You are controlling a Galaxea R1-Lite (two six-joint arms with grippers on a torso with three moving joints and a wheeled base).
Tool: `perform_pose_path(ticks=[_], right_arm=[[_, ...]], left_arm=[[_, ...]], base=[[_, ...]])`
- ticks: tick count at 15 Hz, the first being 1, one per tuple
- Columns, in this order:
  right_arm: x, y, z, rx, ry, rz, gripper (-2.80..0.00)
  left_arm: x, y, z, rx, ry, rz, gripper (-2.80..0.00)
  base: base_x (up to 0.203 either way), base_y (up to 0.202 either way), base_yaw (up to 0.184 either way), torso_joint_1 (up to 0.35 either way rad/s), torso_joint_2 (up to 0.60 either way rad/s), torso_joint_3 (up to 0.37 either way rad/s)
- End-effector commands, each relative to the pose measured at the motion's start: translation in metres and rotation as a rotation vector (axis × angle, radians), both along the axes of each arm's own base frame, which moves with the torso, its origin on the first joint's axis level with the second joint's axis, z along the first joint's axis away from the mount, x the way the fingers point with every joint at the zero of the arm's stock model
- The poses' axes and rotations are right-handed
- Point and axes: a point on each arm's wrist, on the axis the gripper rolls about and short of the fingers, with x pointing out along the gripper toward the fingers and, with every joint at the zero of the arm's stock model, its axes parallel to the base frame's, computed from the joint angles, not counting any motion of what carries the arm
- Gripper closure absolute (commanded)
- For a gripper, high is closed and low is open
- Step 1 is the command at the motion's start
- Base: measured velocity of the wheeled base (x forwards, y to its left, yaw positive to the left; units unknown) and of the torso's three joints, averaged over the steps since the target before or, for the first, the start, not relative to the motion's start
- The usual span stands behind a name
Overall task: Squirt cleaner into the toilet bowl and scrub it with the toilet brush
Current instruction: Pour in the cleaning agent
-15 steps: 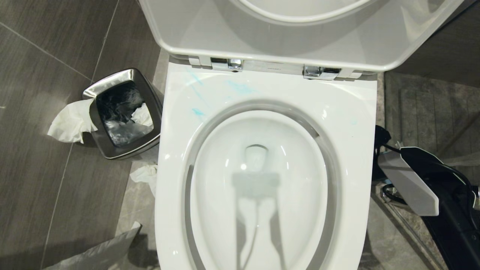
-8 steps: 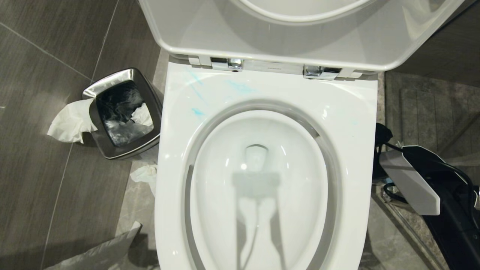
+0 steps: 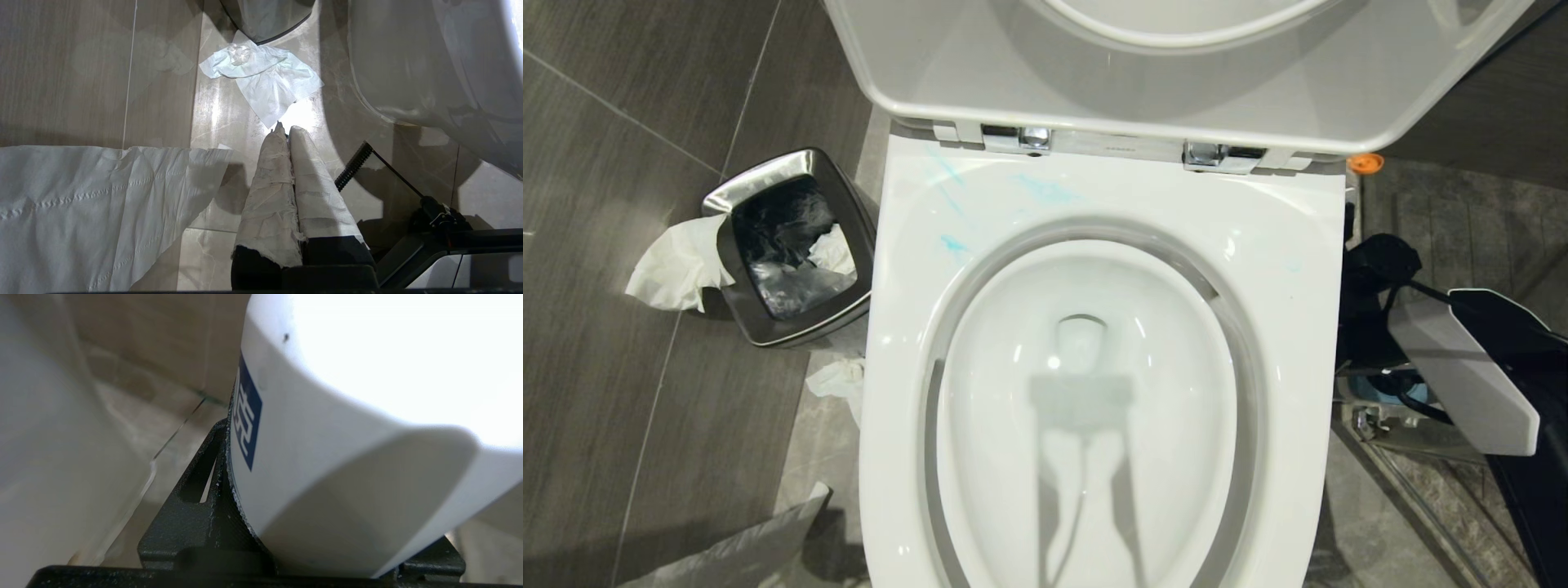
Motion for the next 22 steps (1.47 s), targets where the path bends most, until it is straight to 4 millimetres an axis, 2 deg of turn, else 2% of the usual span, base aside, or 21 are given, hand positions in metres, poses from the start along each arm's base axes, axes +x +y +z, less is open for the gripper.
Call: perform_pose_path(ticks=[1, 5, 10, 13, 17, 20, 22], right_arm=[[-0.018, -0.006, 0.035, -0.001, -0.055, -0.012, 0.00], [-0.047, -0.012, 0.069, 0.000, -0.064, -0.023, 0.00], [-0.098, -0.016, 0.112, -0.001, -0.085, -0.035, 0.00], [-0.136, -0.018, 0.136, 0.003, -0.105, -0.045, 0.00], [-0.194, -0.021, 0.147, 0.039, -0.077, -0.088, 0.00], [-0.240, -0.023, 0.166, 0.124, -0.091, -0.173, 0.00], [-0.268, -0.023, 0.173, 0.159, -0.041, -0.213, 0.00]], left_arm=[[0.000, 0.000, 0.000, 0.000, 0.002, -0.001, 0.00], [0.000, 0.000, 0.000, 0.000, 0.002, -0.001, 0.00], [0.000, 0.000, 0.000, 0.000, 0.002, 0.000, 0.00], [0.000, 0.000, 0.000, 0.000, 0.001, 0.000, 0.00], [0.000, 0.000, 0.000, 0.000, 0.002, -0.001, 0.00], [0.000, 0.000, 0.000, 0.000, 0.002, -0.001, 0.00], [0.000, 0.000, 0.000, -0.001, 0.001, -0.001, 0.00]], base=[[0.000, 0.000, 0.000, 0.000, 0.00, 0.000], [0.000, 0.000, 0.000, 0.000, 0.00, 0.000], [0.000, 0.000, 0.000, 0.000, 0.00, 0.000], [0.000, 0.000, 0.000, 0.000, 0.00, 0.000], [0.000, 0.000, 0.000, 0.000, 0.00, 0.000], [0.000, 0.000, 0.000, 0.000, 0.00, 0.000], [0.000, 0.000, 0.000, 0.000, 0.00, 0.000]])
